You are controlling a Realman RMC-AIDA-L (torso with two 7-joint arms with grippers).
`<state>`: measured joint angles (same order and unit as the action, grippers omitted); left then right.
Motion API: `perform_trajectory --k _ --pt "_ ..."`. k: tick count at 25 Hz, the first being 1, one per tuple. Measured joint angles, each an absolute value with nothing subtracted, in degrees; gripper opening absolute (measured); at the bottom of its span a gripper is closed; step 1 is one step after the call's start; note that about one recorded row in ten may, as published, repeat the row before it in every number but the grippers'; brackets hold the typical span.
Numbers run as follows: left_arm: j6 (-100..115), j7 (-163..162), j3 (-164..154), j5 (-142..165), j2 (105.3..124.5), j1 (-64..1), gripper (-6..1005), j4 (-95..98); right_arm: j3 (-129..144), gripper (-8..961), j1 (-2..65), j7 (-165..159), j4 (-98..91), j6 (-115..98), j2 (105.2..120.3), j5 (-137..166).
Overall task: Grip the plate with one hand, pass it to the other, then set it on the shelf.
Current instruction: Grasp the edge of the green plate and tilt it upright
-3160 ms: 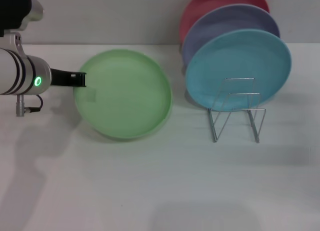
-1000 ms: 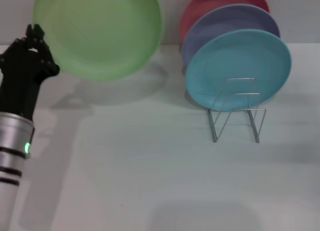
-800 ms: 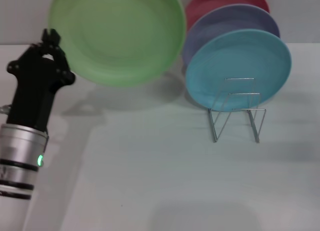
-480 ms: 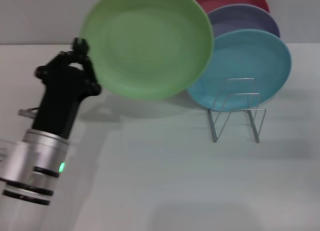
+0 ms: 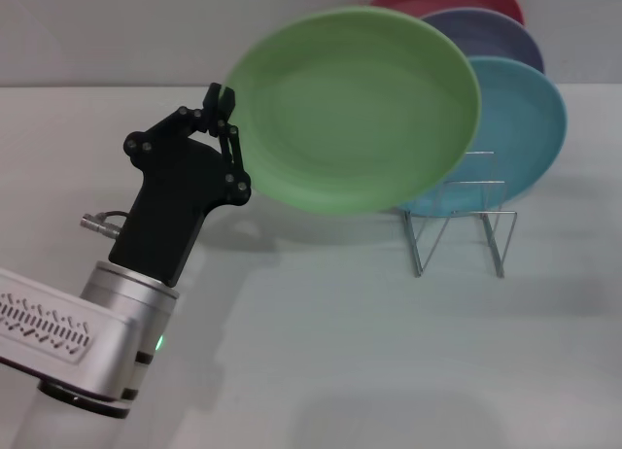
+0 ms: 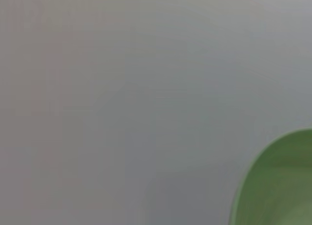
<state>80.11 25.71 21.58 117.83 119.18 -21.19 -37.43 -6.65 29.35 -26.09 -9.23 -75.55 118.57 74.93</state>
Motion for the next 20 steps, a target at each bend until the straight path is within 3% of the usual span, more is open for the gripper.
perform_trajectory --k 11,20 --pt "81.01 21.37 24.51 118.11 119.13 -19.81 31 -35.77 -6.11 464 28.01 -26.97 -7.12 -76.94 118.98 75.16" --pt "80.7 10.18 28.96 116.4 119.09 -17.38 32 -31.6 -4.52 463 21.2 -26.71 0.17 -90.17 119.07 77.26"
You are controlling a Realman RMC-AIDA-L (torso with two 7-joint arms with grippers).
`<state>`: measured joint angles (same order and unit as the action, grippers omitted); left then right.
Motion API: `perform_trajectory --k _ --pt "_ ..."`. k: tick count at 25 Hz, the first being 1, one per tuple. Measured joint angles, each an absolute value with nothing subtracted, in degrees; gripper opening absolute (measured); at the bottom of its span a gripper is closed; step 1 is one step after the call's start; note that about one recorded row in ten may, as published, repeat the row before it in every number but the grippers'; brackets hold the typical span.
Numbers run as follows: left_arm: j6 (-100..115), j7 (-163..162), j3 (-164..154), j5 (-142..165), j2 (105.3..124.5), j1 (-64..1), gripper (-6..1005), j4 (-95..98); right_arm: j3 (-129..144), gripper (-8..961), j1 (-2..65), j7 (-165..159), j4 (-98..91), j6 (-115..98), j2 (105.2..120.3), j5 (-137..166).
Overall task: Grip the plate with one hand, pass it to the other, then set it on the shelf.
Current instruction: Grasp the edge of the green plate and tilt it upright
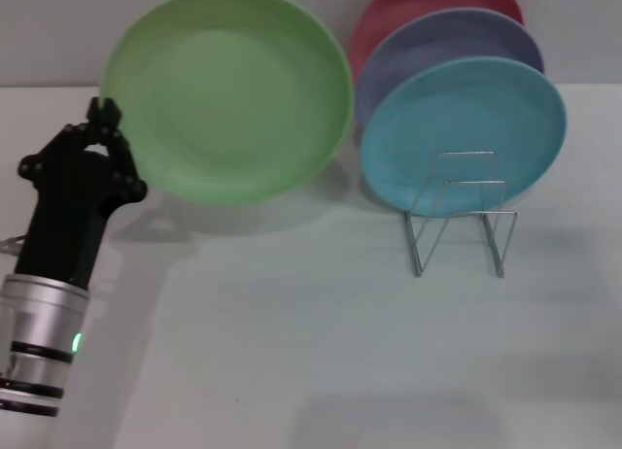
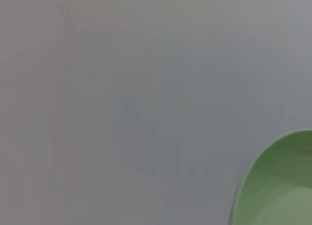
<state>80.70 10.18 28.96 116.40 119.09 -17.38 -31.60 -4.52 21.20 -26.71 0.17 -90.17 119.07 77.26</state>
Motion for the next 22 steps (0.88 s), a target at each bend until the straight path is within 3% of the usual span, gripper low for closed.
perform_trajectory --k 10,22 --pt "82.34 3.38 29.26 114.77 119.09 -16.84 31 -27.82 -2.27 464 17.73 -25.84 8.05 -98.58 119.39 92.93" --pt "82.42 3.35 29.13 114.78 119.09 -17.43 32 -26.96 -2.29 464 22.79 -16.39 20.2 -91.16 119.59 103.22"
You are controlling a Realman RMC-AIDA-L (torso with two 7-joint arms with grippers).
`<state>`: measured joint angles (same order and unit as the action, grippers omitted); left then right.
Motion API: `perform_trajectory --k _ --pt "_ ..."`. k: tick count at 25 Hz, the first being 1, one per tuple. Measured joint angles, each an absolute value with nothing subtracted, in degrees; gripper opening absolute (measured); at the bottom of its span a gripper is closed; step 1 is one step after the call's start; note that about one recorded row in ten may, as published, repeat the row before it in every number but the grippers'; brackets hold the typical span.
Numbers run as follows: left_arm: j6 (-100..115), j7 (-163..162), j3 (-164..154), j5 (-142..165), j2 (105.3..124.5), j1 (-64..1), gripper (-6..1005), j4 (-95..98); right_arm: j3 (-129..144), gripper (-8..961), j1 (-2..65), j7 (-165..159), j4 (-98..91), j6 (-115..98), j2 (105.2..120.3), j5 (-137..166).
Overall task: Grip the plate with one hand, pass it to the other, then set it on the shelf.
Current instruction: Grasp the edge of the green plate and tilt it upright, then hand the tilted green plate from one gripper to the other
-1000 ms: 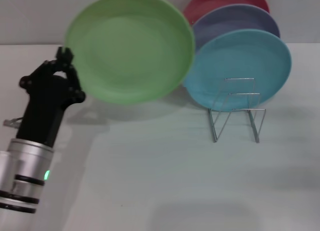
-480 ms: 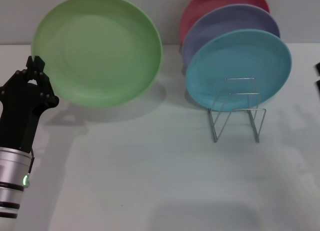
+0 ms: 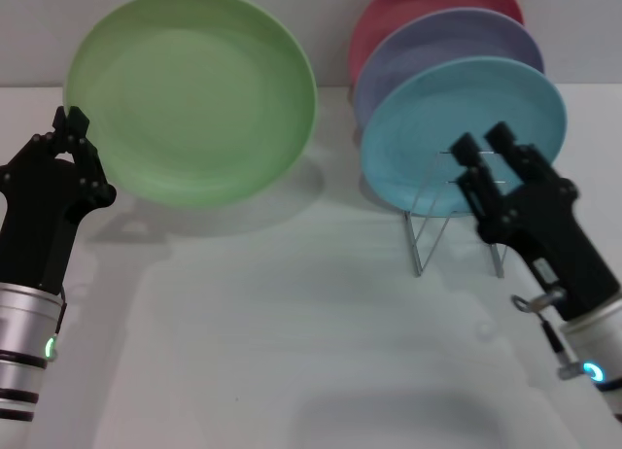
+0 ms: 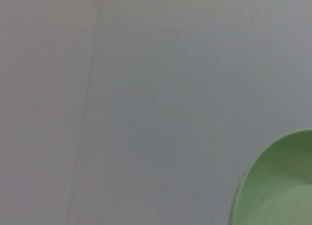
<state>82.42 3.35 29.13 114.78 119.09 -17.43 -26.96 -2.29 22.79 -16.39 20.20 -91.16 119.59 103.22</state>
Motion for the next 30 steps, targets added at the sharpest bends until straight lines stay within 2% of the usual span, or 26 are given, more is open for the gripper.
perform_trajectory --k 14,30 --pt "82.77 2.98 27.93 115.07 119.16 -17.22 31 -26.19 -2.97 463 27.3 -15.96 26.62 -81.06 119.71 103.16" --pt "78.38 3.44 27.33 114.78 119.18 -17.22 32 -26.19 -3.87 463 27.68 -15.9 26.8 -76.82 119.48 103.08"
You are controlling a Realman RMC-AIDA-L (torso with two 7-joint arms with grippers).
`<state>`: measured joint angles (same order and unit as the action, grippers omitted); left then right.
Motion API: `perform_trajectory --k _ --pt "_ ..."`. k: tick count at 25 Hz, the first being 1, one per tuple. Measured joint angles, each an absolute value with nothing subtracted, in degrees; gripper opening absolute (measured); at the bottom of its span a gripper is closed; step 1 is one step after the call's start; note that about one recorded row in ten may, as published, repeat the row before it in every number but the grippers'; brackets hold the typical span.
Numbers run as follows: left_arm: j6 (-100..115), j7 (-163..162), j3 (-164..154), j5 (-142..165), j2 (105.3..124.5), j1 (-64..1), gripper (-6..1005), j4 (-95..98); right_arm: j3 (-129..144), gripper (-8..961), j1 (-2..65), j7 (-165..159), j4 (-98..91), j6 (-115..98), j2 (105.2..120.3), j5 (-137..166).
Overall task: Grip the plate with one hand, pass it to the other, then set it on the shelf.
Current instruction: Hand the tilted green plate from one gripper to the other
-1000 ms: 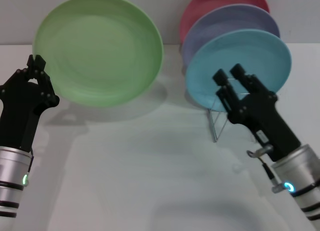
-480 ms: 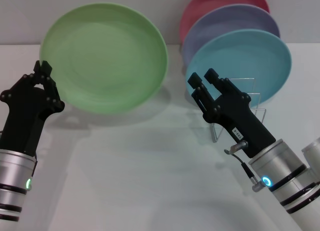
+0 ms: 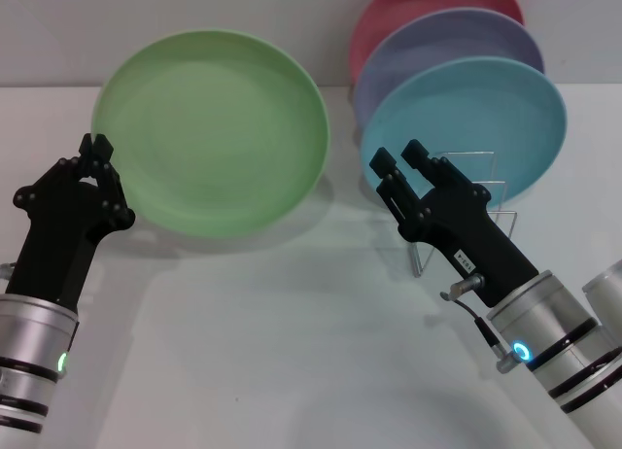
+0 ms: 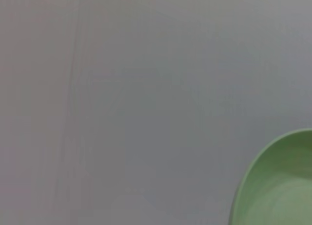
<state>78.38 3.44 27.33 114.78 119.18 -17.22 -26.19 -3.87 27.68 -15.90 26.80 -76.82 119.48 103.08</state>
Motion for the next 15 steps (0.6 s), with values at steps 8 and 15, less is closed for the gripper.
perform_trajectory --k 8,15 --pt "77.61 3.78 27.34 114.78 119.18 -17.62 32 -26.11 -3.87 463 28.17 -15.9 25.76 -76.07 119.52 103.25" --pt "75.83 3.87 27.38 114.79 119.18 -18.37 32 -25.29 -3.74 464 29.55 -14.66 25.2 -74.64 119.51 103.27"
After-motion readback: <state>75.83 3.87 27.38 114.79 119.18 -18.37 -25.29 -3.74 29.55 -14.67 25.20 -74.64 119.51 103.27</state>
